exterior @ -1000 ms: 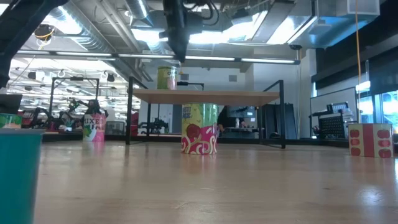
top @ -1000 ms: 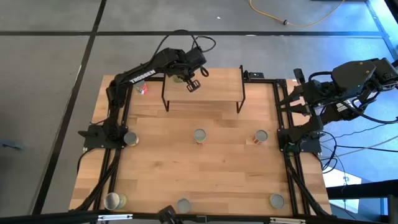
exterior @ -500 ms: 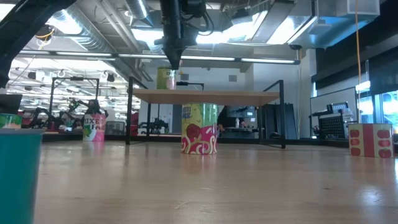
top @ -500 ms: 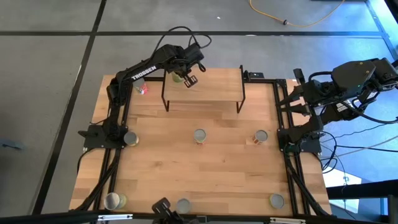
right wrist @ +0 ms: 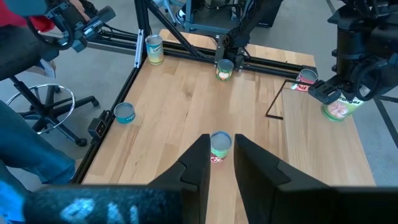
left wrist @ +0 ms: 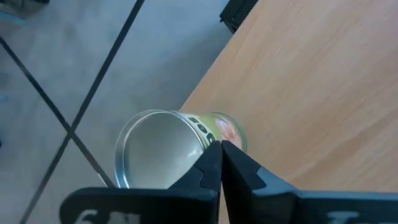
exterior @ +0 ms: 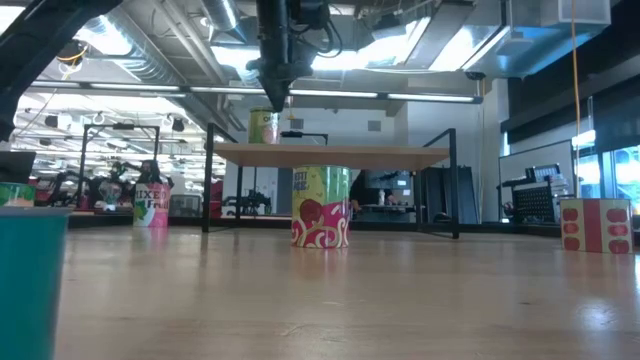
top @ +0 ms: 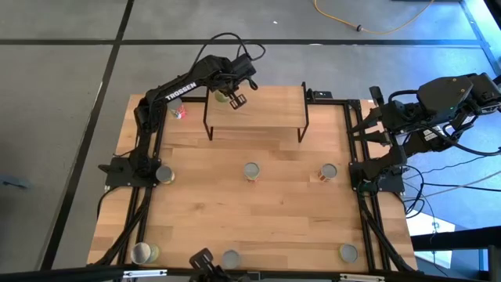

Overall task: Pick and place cans onto a shelf
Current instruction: Put the canned oranges on the shelf, then put the canned carrots on the shelf

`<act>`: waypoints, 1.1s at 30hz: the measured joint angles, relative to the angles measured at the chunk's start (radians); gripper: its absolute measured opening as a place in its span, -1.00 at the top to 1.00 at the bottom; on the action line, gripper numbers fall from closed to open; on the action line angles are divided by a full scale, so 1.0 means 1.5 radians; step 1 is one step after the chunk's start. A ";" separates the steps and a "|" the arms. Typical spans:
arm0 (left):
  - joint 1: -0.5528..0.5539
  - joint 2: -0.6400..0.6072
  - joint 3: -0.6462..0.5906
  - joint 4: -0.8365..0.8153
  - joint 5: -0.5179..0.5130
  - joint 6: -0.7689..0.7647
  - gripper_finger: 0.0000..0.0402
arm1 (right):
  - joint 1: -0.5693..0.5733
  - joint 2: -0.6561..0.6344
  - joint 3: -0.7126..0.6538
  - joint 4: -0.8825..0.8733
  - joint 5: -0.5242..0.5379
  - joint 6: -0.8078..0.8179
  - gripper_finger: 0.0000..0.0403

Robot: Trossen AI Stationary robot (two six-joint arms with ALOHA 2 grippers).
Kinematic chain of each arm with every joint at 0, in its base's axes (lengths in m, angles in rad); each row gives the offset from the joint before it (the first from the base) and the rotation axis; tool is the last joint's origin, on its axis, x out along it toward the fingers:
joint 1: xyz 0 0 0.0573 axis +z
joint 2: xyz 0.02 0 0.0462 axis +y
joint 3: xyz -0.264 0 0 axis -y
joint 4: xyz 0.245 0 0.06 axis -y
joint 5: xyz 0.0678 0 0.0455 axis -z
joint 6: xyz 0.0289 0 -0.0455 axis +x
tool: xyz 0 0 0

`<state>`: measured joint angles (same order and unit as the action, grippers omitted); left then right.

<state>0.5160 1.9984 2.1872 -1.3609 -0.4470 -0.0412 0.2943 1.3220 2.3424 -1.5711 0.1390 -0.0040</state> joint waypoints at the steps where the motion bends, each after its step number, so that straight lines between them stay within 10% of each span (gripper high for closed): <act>1: -0.003 0.000 0.000 0.000 0.006 0.000 1.00 | 0.000 0.000 0.000 0.000 0.000 0.000 0.63; 16: -0.175 -0.080 0.076 -0.054 0.256 -0.023 1.00 | 0.000 0.001 -0.003 0.001 0.000 0.000 0.63; 33: -0.448 -0.158 0.084 -0.140 0.284 -0.354 1.00 | 0.000 0.002 -0.073 -0.001 -0.005 -0.041 0.63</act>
<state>-0.1560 1.7612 2.3131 -1.5715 -0.0216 -0.5716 0.2940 1.3243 2.2330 -1.5722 0.1310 -0.0653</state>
